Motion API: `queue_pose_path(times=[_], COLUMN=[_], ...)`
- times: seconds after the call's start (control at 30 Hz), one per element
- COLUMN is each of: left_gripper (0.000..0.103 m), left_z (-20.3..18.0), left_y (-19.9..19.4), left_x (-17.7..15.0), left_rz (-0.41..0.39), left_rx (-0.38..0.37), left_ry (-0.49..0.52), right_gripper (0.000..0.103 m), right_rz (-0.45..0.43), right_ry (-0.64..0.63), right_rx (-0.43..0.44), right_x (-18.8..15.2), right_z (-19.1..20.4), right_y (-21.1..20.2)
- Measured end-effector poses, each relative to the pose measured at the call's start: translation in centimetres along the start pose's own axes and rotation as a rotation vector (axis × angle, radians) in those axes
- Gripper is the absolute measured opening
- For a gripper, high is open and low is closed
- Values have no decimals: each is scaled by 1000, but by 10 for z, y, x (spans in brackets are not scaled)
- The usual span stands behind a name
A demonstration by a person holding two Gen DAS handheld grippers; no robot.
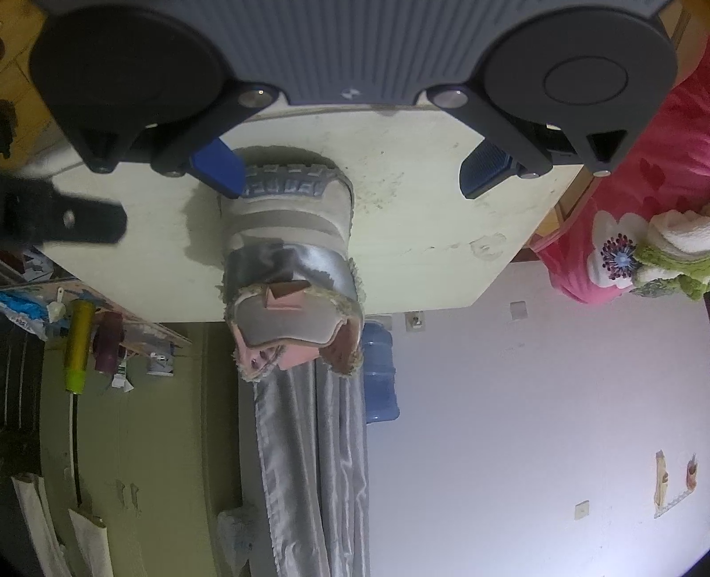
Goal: Lace up shoes with both hands
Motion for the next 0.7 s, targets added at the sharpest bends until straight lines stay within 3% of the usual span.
queue_pose_path(times=[0.13,0.37,0.47,0.57,0.7], left_gripper=[103,103,102,102,100], left_z=[12,38,49,48,36], left_y=[-4,2,8,22,60], left_x=[8,34,54,81,105], left_rz=[-23,-47,-72,-102,-90], left_rx=[-17,-150,-175,-168,-141], left_ry=[-17,-83,-109,-61,59], right_gripper=[102,102,102,102,101], right_rz=[-20,-66,-40,39,86], right_ry=[50,117,118,74,82], right_rx=[40,95,108,93,153], right_x=[9,41,56,67,78], right_z=[-2,-5,-3,5,19], right_y=[11,39,68,102,130])
Point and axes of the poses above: each gripper's, at about its wrist camera, not at the fingertips, and y roughly the way its jaws point, z to its left, x to its top, the point moved 8 cm from there along y, roughly the way its jaws point, and after that the axes turned 6 degrees about -z, right-handed, at the moved point
